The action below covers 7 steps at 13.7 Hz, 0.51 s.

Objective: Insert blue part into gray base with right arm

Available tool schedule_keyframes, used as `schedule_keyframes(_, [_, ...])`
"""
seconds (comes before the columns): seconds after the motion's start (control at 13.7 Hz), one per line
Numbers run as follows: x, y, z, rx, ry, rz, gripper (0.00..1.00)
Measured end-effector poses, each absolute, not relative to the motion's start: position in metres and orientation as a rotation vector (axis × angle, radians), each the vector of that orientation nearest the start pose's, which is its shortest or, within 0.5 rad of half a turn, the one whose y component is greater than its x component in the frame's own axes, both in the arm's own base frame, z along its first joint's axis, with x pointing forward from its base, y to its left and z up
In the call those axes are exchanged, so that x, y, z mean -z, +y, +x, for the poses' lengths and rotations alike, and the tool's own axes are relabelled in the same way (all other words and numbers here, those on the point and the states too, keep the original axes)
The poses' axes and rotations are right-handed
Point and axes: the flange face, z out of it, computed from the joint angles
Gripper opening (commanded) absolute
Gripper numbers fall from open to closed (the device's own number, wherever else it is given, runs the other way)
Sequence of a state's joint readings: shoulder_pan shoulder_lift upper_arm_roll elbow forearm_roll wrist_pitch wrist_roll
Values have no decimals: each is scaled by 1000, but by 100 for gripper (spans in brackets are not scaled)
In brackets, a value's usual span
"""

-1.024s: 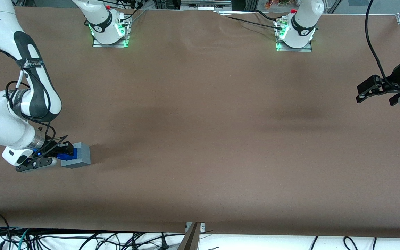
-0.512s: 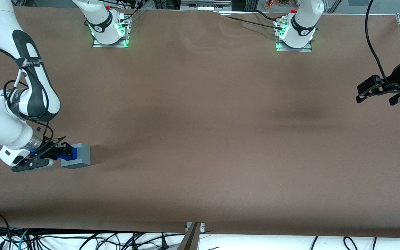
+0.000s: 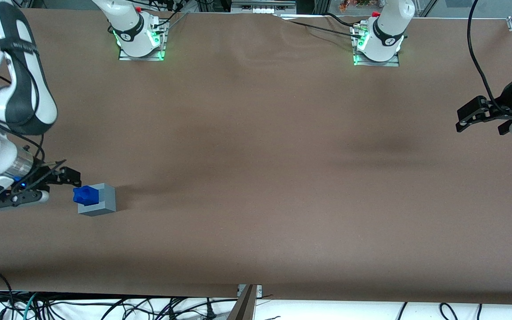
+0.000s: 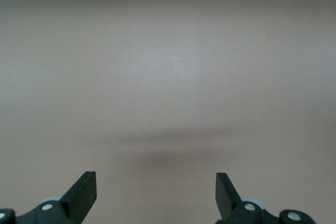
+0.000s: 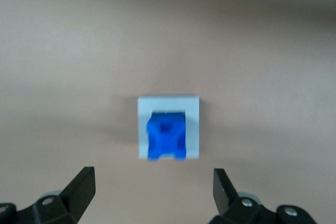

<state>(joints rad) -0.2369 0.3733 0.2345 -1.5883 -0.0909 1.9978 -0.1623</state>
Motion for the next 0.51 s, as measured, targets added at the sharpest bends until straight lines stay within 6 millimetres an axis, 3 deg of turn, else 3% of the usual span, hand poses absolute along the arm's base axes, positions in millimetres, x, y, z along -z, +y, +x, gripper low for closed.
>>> schedule_keyframes(0.37, [-551, 5, 601, -105, -182, -3180, 99])
schedule_keyframes(0.51, [-587, 19, 581, -89, -186, -3187, 99])
